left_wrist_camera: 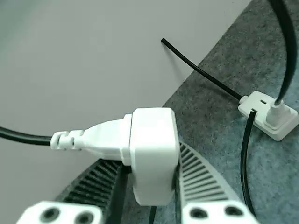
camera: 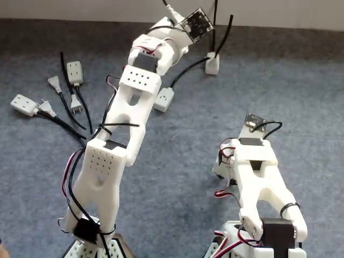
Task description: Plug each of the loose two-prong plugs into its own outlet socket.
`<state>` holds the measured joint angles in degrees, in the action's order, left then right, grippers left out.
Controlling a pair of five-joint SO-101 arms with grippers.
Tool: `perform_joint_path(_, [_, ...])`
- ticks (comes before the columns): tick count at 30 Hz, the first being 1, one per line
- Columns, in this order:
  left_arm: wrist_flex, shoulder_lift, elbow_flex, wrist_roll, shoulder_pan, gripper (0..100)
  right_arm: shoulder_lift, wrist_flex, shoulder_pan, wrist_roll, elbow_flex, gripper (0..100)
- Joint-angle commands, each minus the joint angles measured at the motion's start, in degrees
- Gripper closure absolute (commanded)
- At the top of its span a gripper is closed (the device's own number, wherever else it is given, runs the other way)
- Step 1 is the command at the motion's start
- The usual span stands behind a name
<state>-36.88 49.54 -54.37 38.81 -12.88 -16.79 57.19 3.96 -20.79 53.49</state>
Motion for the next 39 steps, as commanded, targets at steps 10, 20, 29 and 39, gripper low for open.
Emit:
perform_joint_path(10, [1.41, 20.88, -18.77, 0.18, 7.78, 78, -0.22, -0.66, -0.57, -0.09, -0.04, 89.7])
perform_joint_path(20, [-21.27, 21.32, -38.64, 0.44, 3.74, 73, -0.13, -2.07, -0.57, -0.09, 0.04, 89.7])
perform_joint_path(29, [-49.41, 15.87, -40.66, 0.18, 5.32, 73, -0.13, -2.15, -0.48, -0.09, 0.04, 89.7])
perform_joint_path(39, [-58.46, 16.92, -40.04, 0.26, 5.49, 73, -0.13, -2.15, -0.48, -0.09, 0.04, 89.7])
